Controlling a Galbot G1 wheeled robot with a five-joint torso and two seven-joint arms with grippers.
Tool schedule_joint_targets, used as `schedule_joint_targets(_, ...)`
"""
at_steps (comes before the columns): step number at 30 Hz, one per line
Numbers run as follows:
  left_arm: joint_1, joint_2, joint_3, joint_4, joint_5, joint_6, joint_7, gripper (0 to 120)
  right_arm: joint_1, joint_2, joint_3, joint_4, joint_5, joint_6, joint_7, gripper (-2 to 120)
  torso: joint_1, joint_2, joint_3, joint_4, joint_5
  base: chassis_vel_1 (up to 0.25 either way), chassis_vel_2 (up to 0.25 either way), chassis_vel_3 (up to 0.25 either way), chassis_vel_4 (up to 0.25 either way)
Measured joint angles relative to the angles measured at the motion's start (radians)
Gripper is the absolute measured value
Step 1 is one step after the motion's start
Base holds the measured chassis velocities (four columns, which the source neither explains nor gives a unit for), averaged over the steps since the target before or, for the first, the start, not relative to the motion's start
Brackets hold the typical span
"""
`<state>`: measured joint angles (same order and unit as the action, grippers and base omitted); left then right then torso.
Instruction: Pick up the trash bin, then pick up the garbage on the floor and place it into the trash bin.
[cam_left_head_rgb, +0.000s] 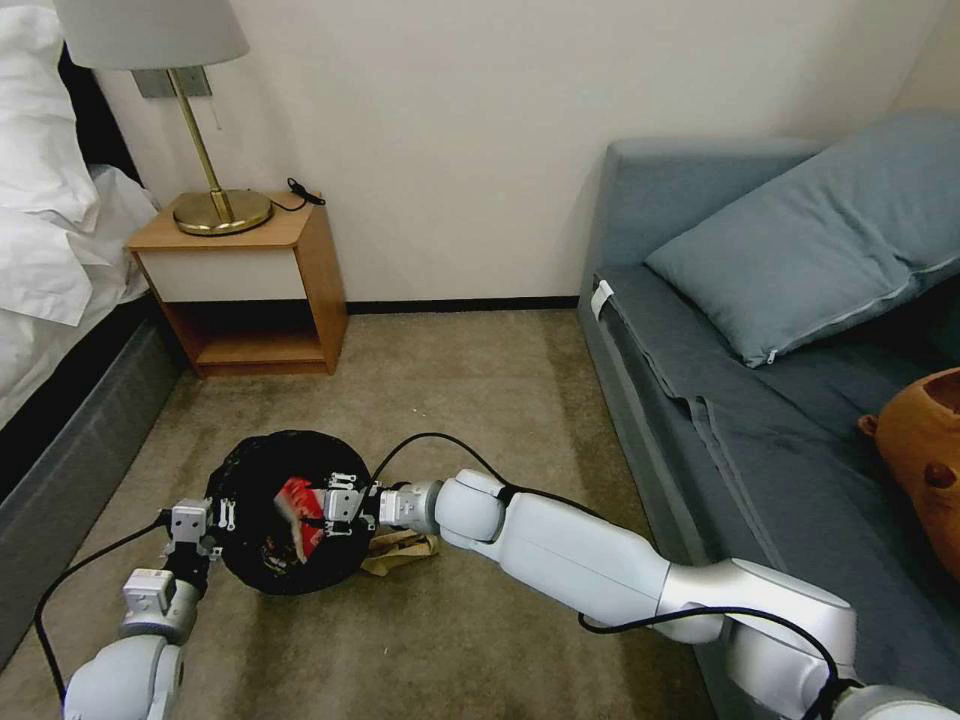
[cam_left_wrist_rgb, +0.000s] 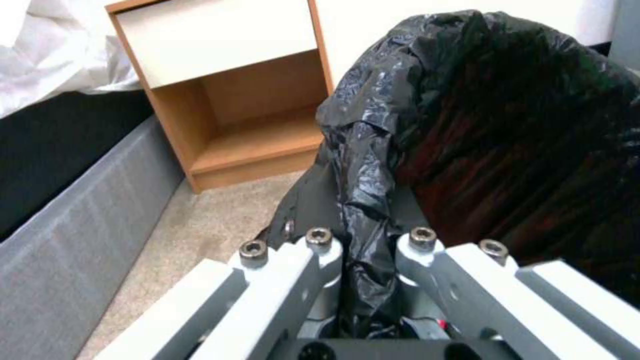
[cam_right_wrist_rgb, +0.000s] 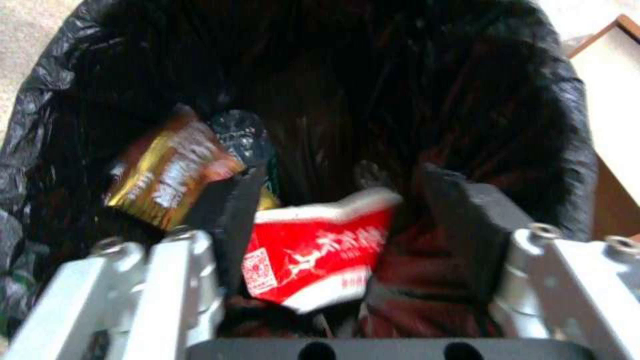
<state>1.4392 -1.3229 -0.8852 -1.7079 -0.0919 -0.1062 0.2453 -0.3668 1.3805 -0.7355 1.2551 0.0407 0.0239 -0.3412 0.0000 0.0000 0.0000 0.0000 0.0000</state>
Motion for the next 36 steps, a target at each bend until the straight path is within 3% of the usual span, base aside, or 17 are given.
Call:
schedule_joint_targets(9, 0.005, 0.034, -0.025, 0.017, -0.015, -0.007, 0.001, 4, 0.029, -0.053, 0.053, 0.01, -0.012, 0.02, -0.036, 97, 0.0, 0.0, 0.0, 0.0, 0.0, 0.0, 0.0, 0.0, 0.0)
schedule_joint_targets(12, 0.006, 0.052, -0.034, 0.021, -0.023, -0.008, 0.001, 4, 0.035, -0.067, 0.089, -0.02, -0.031, 0.038, -0.056, 100, 0.0, 0.0, 0.0, -0.0001, -0.0001, 0.0, 0.0, 0.0, 0.0)
schedule_joint_targets(17, 0.011, 0.072, -0.047, 0.024, -0.037, -0.008, 0.001, 4, 0.015, -0.065, 0.131, -0.095, -0.08, 0.068, -0.06, 100, 0.0, 0.0, 0.0, -0.0001, 0.0, 0.0, 0.0, 0.0, 0.0)
schedule_joint_targets(19, 0.012, 0.082, -0.055, 0.026, -0.046, -0.008, 0.0, 4, -0.021, -0.04, 0.174, -0.195, -0.145, 0.108, -0.057, 100, 0.0, 0.0, 0.0, -0.0002, 0.0, 0.0, 0.0, 0.0, 0.0)
schedule_joint_targets(26, 0.017, 0.101, -0.067, 0.013, -0.067, -0.005, -0.006, 4, -0.068, 0.033, 0.256, -0.354, -0.264, 0.151, -0.045, 100, 0.0, 0.0, 0.0, -0.0001, 0.0, 0.0, 0.0, 0.0, 0.0)
schedule_joint_targets(36, 0.014, 0.123, -0.079, 0.018, -0.091, 0.004, -0.013, 4, -0.137, 0.066, 0.222, -0.342, -0.282, 0.129, -0.04, 100, 0.0, 0.0, 0.0, 0.0, 0.0, 0.0, 0.0, 0.0, 0.0)
